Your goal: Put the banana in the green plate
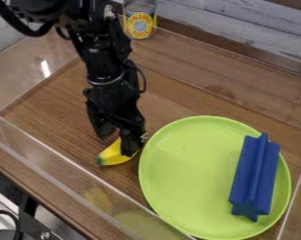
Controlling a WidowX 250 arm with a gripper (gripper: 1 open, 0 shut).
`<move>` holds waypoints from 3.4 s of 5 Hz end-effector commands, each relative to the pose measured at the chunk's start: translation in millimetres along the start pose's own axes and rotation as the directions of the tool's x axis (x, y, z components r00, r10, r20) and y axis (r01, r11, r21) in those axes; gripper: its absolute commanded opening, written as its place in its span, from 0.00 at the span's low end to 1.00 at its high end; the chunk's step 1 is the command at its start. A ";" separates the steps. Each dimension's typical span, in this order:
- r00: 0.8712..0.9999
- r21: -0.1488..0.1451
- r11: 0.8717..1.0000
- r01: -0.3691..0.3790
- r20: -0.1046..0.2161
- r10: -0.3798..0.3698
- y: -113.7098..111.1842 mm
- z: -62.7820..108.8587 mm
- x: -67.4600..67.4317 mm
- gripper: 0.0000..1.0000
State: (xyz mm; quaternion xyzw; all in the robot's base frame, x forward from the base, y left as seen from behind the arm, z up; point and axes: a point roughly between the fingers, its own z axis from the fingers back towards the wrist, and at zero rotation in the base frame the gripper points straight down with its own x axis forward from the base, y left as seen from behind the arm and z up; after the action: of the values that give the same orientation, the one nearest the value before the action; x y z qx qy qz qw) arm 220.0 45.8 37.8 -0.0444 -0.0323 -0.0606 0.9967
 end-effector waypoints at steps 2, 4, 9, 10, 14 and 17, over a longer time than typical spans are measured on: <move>1.000 -0.002 1.000 0.003 0.030 -0.003 5.0 -2.0 2.8 1.00; 0.999 -0.012 1.000 0.006 0.037 -0.006 5.8 -3.4 2.5 0.00; 0.999 0.001 1.000 -0.008 0.044 0.008 2.3 16.9 6.3 0.00; 0.999 0.013 1.000 -0.017 0.049 0.017 0.4 27.7 9.1 0.00; 0.989 0.024 0.993 -0.112 0.097 0.109 -46.0 86.2 22.2 0.00; 0.987 0.004 0.993 -0.115 0.115 0.114 -91.0 81.1 20.5 0.00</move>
State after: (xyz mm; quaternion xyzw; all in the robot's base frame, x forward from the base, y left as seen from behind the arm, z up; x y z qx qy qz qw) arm 221.8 -39.0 117.8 -0.0429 -0.0654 0.0012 0.9969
